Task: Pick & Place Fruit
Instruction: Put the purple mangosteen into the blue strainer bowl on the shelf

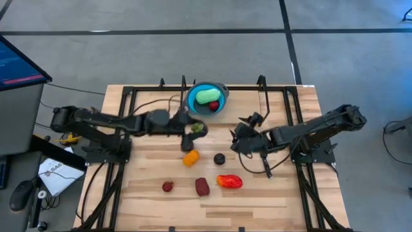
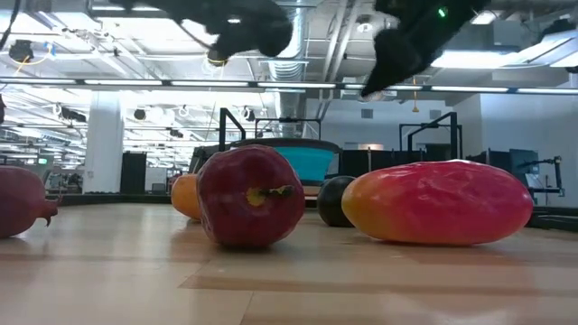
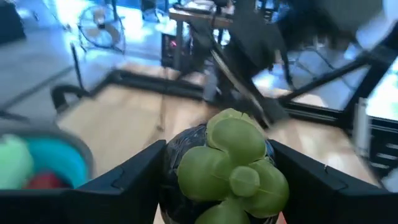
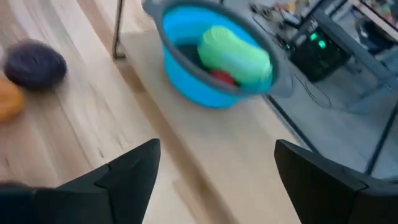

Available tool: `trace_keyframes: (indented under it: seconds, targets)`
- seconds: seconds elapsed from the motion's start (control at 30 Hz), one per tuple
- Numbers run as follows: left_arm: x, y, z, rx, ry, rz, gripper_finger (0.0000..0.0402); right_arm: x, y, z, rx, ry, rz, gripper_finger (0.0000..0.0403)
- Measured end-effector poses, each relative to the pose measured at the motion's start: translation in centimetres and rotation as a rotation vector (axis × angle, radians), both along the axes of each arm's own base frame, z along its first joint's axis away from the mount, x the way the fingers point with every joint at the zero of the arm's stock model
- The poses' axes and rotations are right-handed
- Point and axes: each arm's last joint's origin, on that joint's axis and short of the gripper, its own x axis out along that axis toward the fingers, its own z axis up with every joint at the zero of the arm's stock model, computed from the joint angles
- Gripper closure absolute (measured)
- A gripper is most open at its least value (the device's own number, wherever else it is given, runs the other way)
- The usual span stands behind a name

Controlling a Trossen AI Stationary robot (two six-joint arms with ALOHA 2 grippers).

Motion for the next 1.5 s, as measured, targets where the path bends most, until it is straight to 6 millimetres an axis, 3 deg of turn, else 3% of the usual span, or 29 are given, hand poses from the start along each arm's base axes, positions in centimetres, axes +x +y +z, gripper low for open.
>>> trace_keyframes:
  seconds: [0.13, 0.27, 0.5, 0.7, 1.5]
  targets:
    - [2.1, 3.9, 0.3, 0.03, 0.019, 0.076, 0.0152, -0.6, 1.0, -2.2, 0.029, -0.048, -0.035, 0.0092]
    - [3.0, 8.0, -0.8, 0.017, 0.064, 0.183, 0.0151, -1.2, 1.6, -3.3, 0.055, -0.098, -0.059, 0.0092]
    - [2.8, 12.5, -3.7, -0.012, 0.169, 0.307, 0.0151, -1.2, 2.0, -3.2, 0.058, -0.129, -0.057, 0.0092]
    - [2.5, 13.5, -5.0, -0.032, 0.239, 0.335, 0.015, -1.2, 2.1, -3.2, 0.062, -0.134, -0.056, 0.0092]
    - [1.9, 13.6, -5.6, -0.032, 0.335, 0.476, 0.0124, -1.1, 1.8, -3.2, 0.033, -0.108, -0.051, 0.0092]
